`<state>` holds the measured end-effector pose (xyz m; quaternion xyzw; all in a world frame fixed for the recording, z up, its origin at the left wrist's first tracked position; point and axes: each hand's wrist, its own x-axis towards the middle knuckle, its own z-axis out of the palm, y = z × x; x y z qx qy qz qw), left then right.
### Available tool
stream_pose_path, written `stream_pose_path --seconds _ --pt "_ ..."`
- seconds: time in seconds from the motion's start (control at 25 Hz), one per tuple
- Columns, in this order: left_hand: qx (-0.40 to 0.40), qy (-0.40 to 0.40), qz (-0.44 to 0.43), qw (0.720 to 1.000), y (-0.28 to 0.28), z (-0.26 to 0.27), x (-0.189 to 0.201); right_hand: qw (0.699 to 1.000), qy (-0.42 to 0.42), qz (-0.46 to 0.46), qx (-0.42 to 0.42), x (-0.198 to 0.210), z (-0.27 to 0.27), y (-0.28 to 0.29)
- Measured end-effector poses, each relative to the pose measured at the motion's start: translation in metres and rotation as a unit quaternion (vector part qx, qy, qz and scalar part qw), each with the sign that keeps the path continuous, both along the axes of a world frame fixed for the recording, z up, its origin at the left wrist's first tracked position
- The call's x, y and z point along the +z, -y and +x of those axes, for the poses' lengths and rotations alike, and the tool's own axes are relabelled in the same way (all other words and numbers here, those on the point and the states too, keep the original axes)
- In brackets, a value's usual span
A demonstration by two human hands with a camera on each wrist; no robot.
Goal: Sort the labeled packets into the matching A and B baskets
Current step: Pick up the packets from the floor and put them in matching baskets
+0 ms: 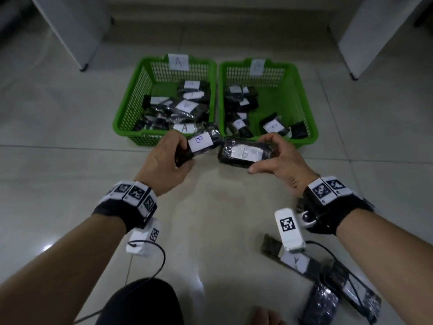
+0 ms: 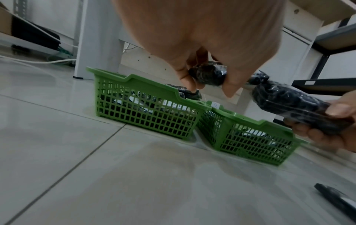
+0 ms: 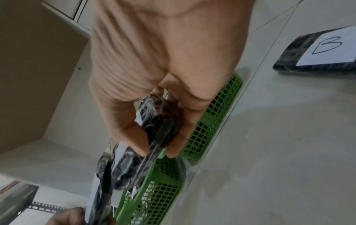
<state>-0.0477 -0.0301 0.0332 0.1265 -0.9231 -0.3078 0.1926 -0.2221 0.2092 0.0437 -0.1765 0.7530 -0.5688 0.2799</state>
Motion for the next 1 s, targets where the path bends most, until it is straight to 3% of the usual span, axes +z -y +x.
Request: stream_pose_path --seconds 0.2,0.36,0.48,0.64,0.72,0.84,0.92,1.0 --pt "0.076 -0.007 0.007 0.997 -0.005 -0.03 0.015 0.981 -0.096 -0.032 -0.165 0.008 -0.022 0.0" --pt "0.061 0.045 -0.065 0.995 -0.016 -0.088 0.024 0.93 -0.251 0.122 -0.238 0.009 -0.069 -0.001" --pt "0.043 0.084 -0.122 0.988 -0.029 -0.132 0.026 0.892 -0.301 0.252 -0.223 -0.003 -0.106 0.006" --pt "0.051 0.135 -0.163 0.976 -0.034 -0.174 0.008 0.832 -0.319 0.436 -0.122 -0.02 -0.124 0.018" --pt "0.047 0.201 -0.186 0.961 -0.035 -0.185 -0.001 0.831 -0.326 0.441 -0.097 -0.022 -0.124 0.017" --pt "0.046 0.245 -0.22 0.943 -0.045 -0.194 -0.005 0.862 -0.348 0.346 -0.128 -0.018 -0.116 -0.01" --pt "0.054 0.206 -0.216 0.953 -0.06 -0.193 0.002 0.875 -0.358 0.285 -0.157 -0.02 -0.103 -0.041" --pt "0.021 0.103 -0.21 0.972 -0.088 -0.187 0.009 0.883 -0.335 0.284 -0.165 -0.029 -0.088 -0.08"
